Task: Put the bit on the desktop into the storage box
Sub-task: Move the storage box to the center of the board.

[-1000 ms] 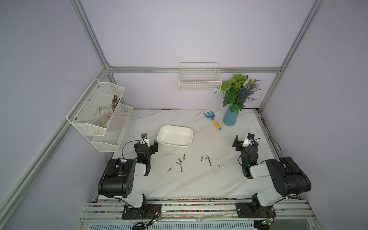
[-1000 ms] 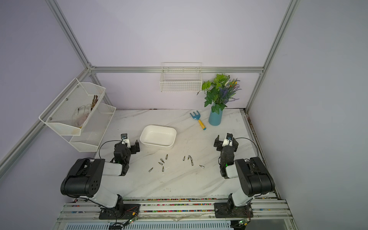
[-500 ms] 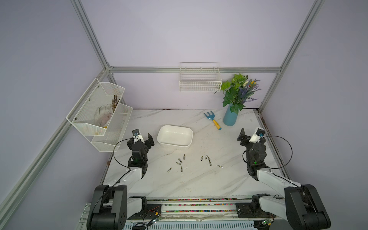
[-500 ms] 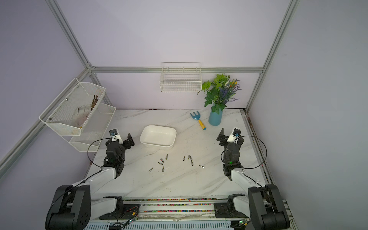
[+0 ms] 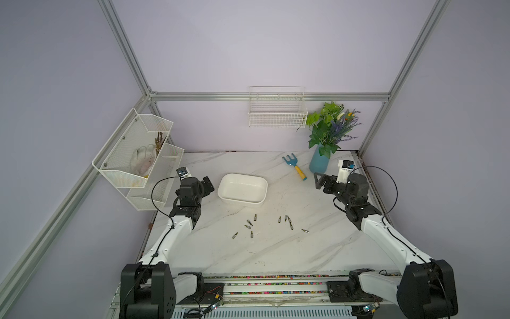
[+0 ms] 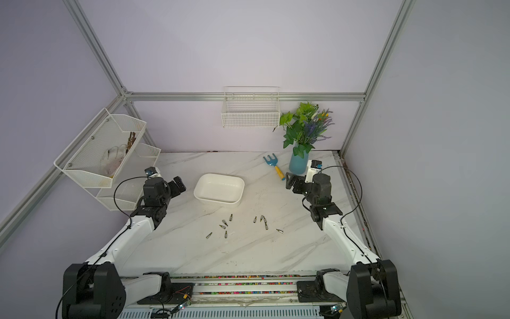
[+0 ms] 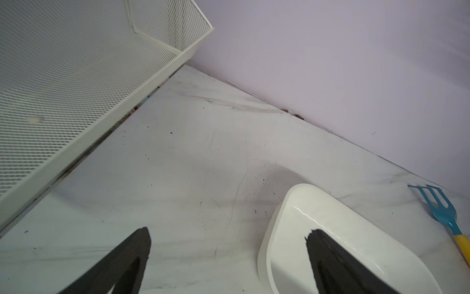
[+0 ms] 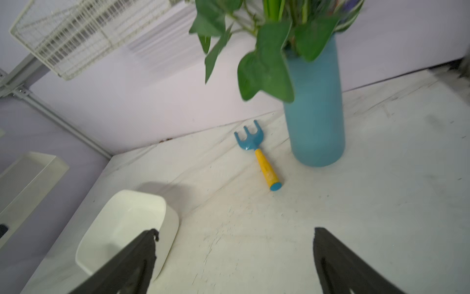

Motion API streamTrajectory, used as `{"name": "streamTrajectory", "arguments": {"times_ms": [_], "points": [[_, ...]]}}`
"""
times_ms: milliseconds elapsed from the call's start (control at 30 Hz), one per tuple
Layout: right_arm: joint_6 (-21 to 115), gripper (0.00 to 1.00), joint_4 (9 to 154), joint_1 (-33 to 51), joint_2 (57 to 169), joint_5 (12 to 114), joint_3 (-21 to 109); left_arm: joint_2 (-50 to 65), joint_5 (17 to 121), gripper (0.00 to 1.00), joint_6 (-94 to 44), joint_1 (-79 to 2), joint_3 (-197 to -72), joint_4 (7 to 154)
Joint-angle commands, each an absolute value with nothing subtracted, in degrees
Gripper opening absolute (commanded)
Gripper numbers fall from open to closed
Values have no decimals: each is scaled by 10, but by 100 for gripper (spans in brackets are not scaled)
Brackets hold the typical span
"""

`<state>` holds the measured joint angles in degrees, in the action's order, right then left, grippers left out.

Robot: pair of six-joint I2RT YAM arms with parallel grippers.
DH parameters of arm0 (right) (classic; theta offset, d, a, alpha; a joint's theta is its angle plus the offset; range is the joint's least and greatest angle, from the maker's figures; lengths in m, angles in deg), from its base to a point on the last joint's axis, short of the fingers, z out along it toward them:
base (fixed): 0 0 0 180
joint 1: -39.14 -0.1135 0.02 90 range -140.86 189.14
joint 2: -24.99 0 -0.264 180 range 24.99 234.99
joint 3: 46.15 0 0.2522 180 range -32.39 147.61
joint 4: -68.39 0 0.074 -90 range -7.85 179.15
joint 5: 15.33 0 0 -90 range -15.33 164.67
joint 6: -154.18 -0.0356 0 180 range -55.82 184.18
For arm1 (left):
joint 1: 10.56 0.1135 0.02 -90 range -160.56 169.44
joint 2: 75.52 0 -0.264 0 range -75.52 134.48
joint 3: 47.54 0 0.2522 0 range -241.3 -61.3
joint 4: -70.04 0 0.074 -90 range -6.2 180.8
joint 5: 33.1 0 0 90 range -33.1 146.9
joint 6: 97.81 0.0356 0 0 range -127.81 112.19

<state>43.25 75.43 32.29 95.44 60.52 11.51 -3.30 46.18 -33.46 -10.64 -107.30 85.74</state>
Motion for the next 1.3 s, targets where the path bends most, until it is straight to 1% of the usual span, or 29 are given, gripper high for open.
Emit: {"name": "streamTrajectory", "arguments": {"times_ms": [0,167,267,367,567,833,1000,1267], "points": [[411,100,804,312,964,517,118,7,560,100,-357,-105,-1115,884],[406,100,799,305,949,542,78,84,615,100,-362,-105,-1160,900],[385,100,759,304,937,524,48,118,631,100,-365,-105,-1178,900],[391,100,768,304,932,526,49,160,652,100,-365,-104,-1204,913],[404,100,780,304,919,533,50,221,735,100,-380,-104,-1218,887],[410,100,784,304,914,528,51,232,801,100,-391,-116,-1201,849],[410,100,786,304,914,526,53,230,814,100,-393,-139,-1202,848],[411,100,792,304,906,536,53,213,804,100,-404,-193,-1200,844]]}}
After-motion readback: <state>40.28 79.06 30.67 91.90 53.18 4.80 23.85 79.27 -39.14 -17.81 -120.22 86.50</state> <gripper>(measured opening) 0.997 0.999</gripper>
